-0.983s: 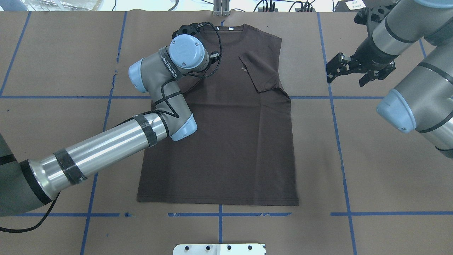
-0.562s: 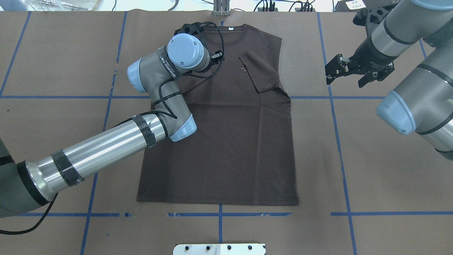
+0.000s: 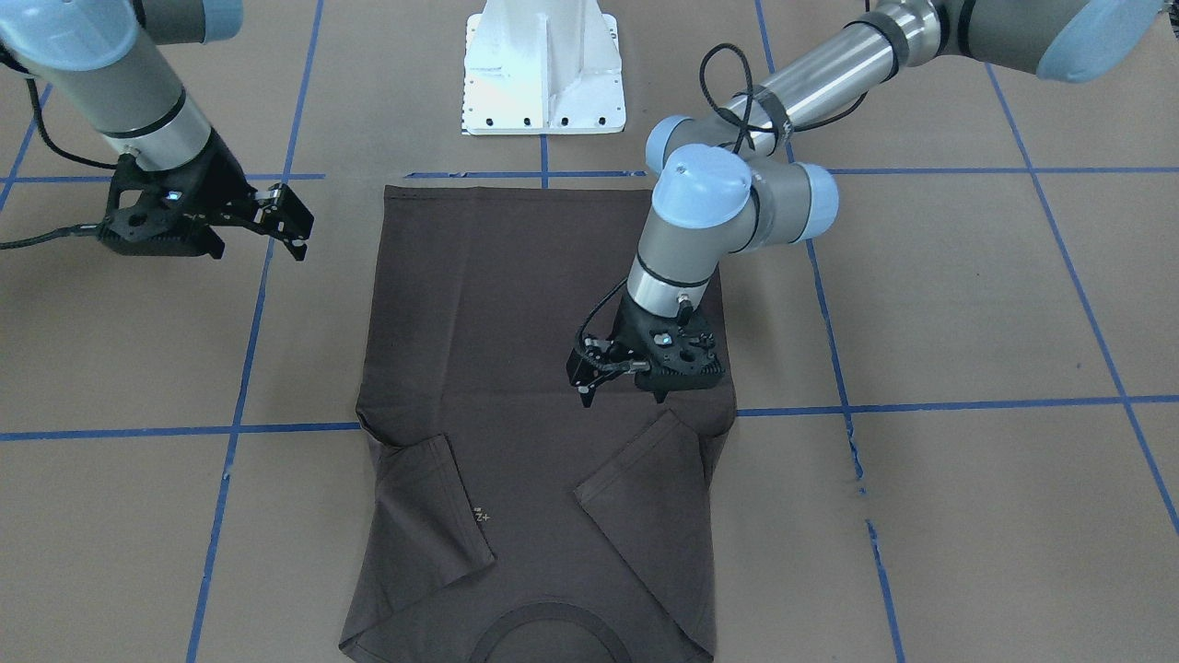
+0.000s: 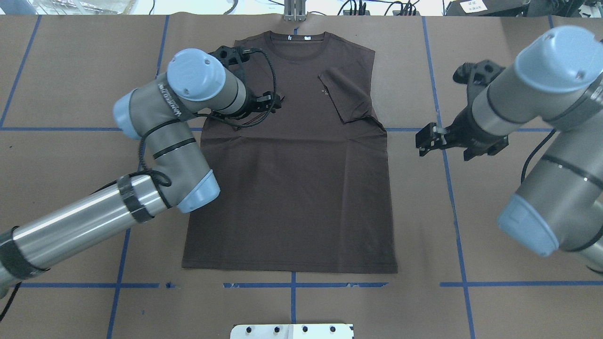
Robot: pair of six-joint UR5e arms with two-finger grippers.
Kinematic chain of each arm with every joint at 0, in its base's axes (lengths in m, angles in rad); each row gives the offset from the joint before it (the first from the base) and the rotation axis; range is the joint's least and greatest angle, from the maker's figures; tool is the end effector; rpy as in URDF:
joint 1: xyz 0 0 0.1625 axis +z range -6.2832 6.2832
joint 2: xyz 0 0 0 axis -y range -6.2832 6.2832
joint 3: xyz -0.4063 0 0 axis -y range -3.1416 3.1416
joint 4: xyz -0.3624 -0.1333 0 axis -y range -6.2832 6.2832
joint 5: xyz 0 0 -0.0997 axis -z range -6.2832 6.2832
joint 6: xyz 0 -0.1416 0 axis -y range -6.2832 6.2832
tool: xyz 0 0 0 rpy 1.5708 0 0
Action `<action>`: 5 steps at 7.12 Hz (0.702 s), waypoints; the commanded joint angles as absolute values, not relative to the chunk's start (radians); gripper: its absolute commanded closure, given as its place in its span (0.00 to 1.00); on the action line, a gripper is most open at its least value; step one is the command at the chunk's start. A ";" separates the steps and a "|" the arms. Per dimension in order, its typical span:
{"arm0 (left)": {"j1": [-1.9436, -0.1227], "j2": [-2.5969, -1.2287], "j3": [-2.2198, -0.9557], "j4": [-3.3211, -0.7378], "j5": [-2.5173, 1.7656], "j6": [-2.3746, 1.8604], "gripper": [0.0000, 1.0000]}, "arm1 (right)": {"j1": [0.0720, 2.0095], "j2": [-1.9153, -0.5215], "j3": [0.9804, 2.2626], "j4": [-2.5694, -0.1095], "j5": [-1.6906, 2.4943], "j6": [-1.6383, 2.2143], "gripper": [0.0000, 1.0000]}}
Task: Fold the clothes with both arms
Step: 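Release the sleeve with the left gripper while the right gripper moves to the hem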
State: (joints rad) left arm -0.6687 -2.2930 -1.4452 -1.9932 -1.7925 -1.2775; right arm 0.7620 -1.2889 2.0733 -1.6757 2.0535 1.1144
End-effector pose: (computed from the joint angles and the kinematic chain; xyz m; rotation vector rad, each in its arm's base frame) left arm 0.5159 -0.5379 0.2513 0.2908 0.9949 -0.2284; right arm -0.3338 -0.4120 0.3317 0.0007 -0.8112 0.1247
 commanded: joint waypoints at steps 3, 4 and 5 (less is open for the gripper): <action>-0.672 -2.166 -1.765 -1.824 -1.792 -1.215 0.00 | 0.361 -1.451 2.106 -1.396 1.754 1.496 0.00; -0.672 -2.167 -1.782 -1.824 -1.787 -1.221 0.00 | 0.338 -1.450 2.073 -1.390 1.753 1.535 0.00; -0.669 -2.166 -1.787 -1.824 -1.787 -1.221 0.00 | 0.318 -1.434 2.028 -1.365 1.744 1.554 0.00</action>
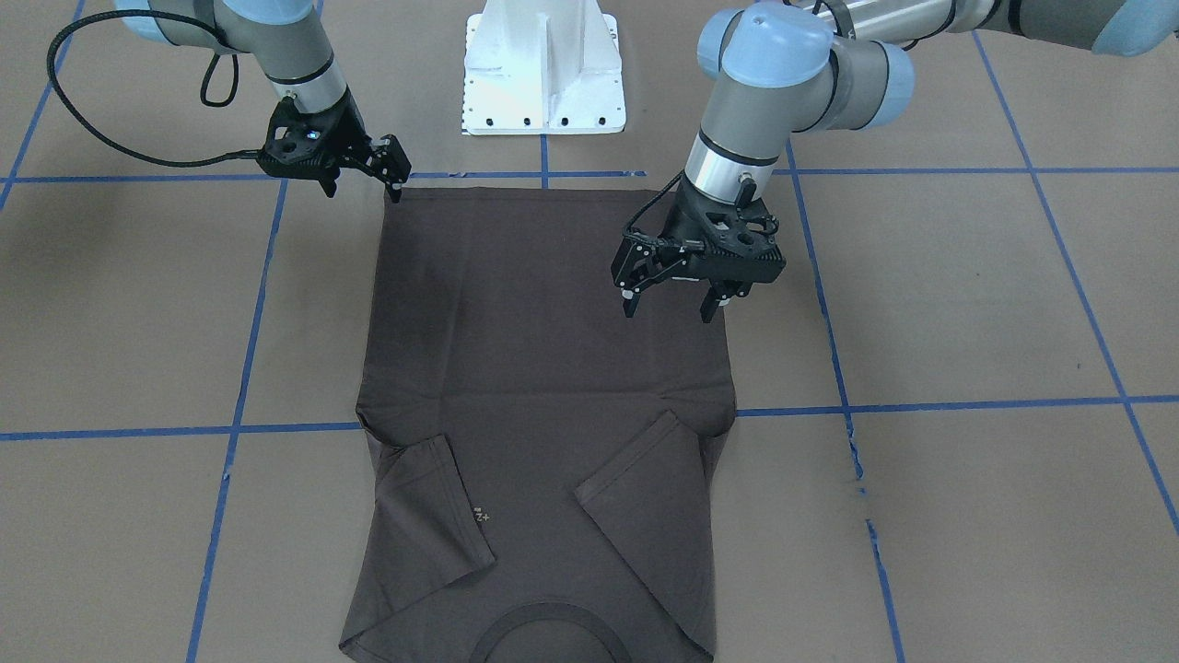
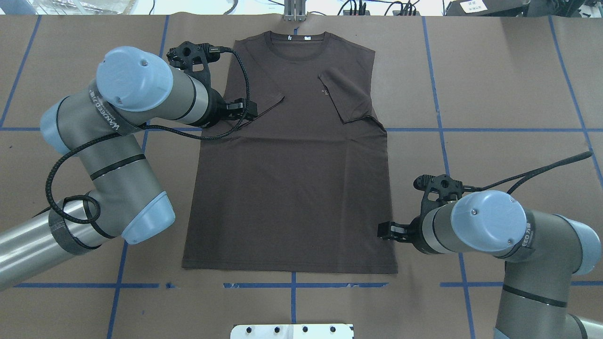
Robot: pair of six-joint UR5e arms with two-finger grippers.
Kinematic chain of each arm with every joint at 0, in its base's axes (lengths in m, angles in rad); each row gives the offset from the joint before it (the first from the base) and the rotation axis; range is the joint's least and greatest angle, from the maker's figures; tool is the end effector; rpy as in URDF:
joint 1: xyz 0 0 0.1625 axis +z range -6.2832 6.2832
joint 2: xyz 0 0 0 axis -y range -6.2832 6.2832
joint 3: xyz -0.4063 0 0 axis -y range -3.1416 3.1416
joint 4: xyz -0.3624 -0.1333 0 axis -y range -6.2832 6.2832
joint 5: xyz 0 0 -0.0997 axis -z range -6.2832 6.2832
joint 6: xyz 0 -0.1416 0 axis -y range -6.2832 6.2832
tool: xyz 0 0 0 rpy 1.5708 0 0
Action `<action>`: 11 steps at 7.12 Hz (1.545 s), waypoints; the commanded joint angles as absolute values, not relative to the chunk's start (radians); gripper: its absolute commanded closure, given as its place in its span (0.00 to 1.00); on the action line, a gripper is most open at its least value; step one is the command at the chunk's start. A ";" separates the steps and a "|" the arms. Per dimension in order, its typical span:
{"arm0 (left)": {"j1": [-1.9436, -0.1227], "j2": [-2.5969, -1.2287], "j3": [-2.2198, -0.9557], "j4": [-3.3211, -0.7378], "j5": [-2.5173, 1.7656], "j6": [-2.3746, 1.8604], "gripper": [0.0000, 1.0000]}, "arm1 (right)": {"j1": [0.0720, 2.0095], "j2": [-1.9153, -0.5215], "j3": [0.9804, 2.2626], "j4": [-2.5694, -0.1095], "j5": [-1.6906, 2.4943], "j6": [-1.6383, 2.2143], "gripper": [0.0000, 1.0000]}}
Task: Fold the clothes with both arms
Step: 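Release the sleeve with the left gripper while the right gripper moves to the hem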
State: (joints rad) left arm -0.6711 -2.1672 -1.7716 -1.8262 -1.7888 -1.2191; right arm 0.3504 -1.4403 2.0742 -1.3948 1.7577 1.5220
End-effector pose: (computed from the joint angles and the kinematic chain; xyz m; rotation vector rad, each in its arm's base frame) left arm 0.4459 -0.4852 0.2213 0.3411 1.0116 -0.1738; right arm -0.4464 -0.2771 0.3744 -0.0130 -0.8279 0.2085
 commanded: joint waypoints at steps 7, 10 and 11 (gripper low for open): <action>-0.667 -2.166 -1.809 -1.824 -1.786 -1.224 0.00 | 0.233 -1.402 1.974 -1.367 1.707 1.586 0.04; -0.667 -2.168 -1.809 -1.824 -1.786 -1.224 0.00 | 0.239 -1.410 1.983 -1.367 1.715 1.585 0.64; -0.669 -2.166 -1.809 -1.824 -1.786 -1.221 0.00 | 0.239 -1.410 1.986 -1.367 1.715 1.585 0.93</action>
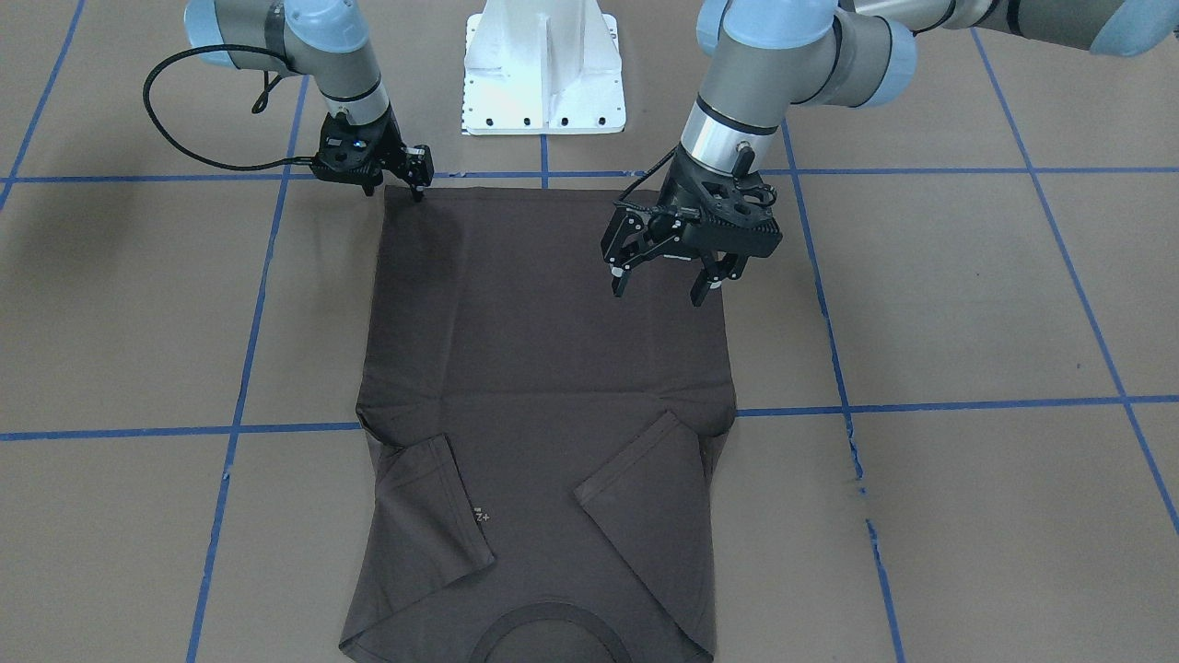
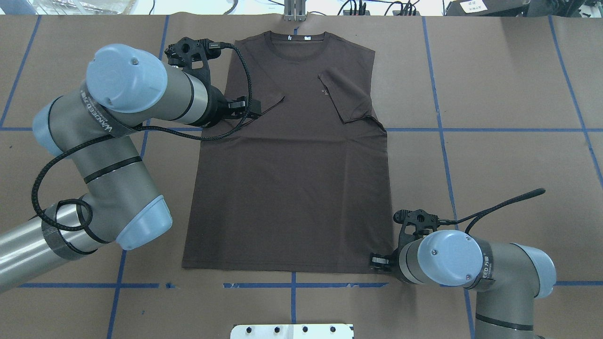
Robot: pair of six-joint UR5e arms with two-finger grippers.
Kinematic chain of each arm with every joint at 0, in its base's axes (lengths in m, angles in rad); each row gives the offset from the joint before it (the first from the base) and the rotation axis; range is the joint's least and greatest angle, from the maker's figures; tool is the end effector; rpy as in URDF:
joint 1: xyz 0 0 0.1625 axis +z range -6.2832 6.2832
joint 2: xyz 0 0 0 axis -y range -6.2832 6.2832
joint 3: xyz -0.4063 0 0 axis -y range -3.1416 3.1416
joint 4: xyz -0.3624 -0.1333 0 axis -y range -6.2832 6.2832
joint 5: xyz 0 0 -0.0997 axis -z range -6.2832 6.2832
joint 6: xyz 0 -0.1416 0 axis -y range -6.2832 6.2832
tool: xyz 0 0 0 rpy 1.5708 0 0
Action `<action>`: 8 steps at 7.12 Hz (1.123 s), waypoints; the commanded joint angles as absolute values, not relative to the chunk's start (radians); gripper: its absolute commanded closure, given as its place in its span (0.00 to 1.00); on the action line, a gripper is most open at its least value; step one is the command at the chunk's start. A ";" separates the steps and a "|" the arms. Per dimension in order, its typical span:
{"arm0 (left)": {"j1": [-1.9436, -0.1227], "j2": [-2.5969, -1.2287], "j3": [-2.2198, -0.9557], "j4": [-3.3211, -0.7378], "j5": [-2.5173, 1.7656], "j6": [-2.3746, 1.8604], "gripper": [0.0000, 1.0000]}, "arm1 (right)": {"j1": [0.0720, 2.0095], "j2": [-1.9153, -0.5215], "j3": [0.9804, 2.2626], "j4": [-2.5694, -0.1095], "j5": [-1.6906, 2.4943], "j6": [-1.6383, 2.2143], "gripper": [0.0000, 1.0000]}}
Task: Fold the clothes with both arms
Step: 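Move the left gripper down to the hem corner nearest it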
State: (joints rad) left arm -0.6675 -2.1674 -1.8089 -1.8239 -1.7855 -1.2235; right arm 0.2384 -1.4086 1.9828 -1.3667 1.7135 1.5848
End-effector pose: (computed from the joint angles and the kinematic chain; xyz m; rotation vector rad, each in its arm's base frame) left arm 0.4391 -0.4774 0.2060 0.3580 1.0415 -0.1705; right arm -0.4973 -0.2373 0.3964 -0.0476 -0.7883 0.1836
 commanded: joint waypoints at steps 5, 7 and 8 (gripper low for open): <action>-0.670 -2.166 -1.807 -1.825 -1.786 -1.216 0.00 | 0.241 -1.407 2.034 -1.374 1.709 1.586 1.00; -0.669 -2.161 -1.792 -1.827 -1.789 -1.224 0.00 | 0.264 -1.405 2.066 -1.374 1.712 1.591 1.00; -0.660 -2.133 -1.799 -1.839 -1.793 -1.268 0.00 | 0.284 -1.405 2.089 -1.374 1.718 1.591 1.00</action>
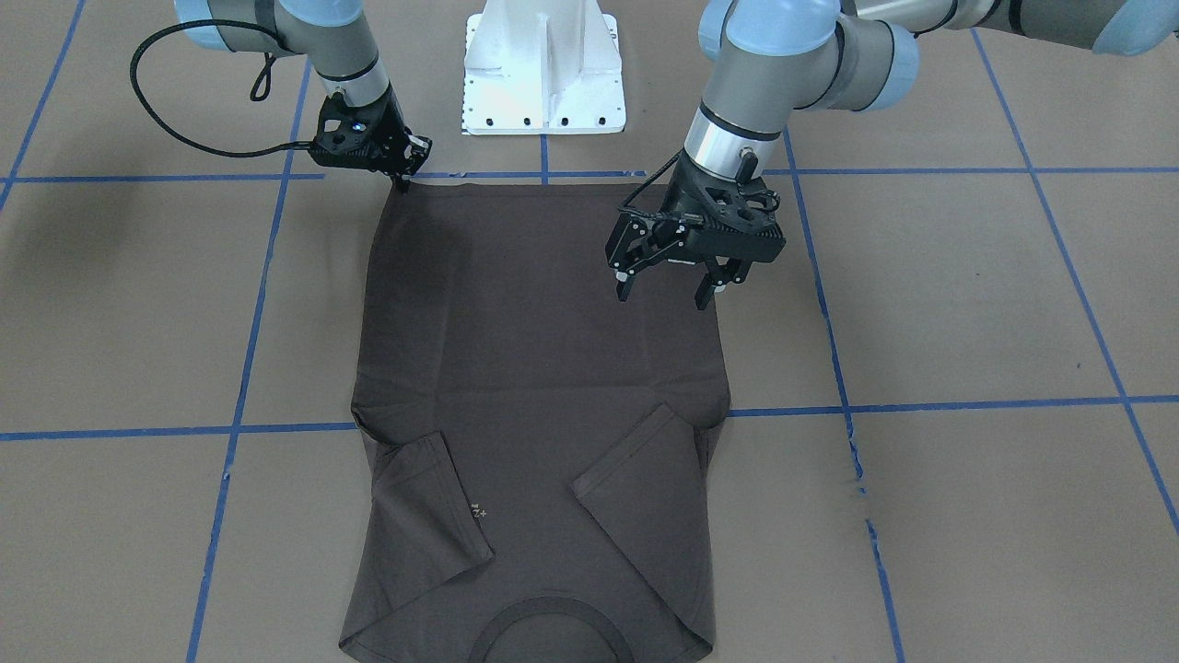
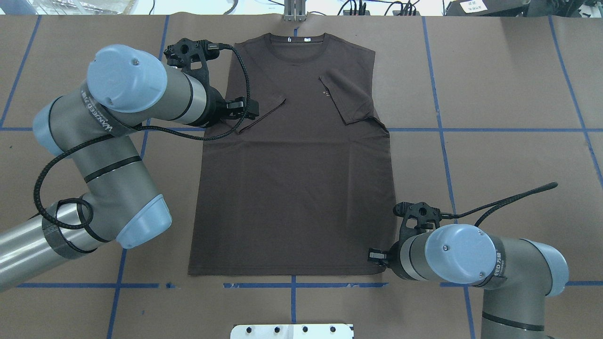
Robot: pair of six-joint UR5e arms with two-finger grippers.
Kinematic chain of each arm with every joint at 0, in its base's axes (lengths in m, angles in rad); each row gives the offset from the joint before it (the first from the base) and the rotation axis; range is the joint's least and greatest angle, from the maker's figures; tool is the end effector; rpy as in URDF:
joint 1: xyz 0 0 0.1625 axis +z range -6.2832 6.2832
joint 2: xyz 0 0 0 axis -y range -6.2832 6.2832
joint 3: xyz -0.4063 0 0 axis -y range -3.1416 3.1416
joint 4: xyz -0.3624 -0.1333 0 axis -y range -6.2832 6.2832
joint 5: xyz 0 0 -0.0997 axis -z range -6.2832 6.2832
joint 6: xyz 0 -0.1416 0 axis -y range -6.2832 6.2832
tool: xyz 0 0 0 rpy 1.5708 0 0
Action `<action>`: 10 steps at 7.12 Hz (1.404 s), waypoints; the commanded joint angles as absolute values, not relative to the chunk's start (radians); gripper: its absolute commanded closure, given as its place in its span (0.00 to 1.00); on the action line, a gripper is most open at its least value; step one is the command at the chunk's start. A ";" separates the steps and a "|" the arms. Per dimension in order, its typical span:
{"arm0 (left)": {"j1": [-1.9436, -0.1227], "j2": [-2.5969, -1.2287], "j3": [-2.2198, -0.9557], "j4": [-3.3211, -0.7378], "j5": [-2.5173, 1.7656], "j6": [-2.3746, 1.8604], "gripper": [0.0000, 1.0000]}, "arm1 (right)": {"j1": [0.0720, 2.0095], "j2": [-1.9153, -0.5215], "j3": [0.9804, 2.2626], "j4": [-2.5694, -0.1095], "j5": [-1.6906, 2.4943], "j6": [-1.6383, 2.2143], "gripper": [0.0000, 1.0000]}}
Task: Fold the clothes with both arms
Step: 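Move the left gripper down to the hem corner nearest it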
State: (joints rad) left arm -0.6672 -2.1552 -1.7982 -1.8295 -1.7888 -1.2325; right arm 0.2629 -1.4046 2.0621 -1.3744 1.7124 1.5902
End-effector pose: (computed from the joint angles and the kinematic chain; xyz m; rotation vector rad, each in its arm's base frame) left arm 0.4413 -0.4783 0.2173 0.3416 1.0299 -0.1794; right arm -0.4778 -0.2459 0.3587 -0.0284 -0.8637 0.2041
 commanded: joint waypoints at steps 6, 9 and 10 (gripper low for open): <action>-0.307 -1.840 -1.922 -1.813 -1.663 -1.848 0.00 | 0.319 -1.401 2.152 -1.371 1.709 1.591 1.00; -0.211 -1.781 -2.013 -1.721 -1.660 -1.963 0.00 | 0.322 -1.397 2.166 -1.368 1.712 1.591 1.00; -0.183 -1.792 -2.002 -1.723 -1.660 -1.988 0.00 | 0.328 -1.397 2.169 -1.368 1.715 1.591 1.00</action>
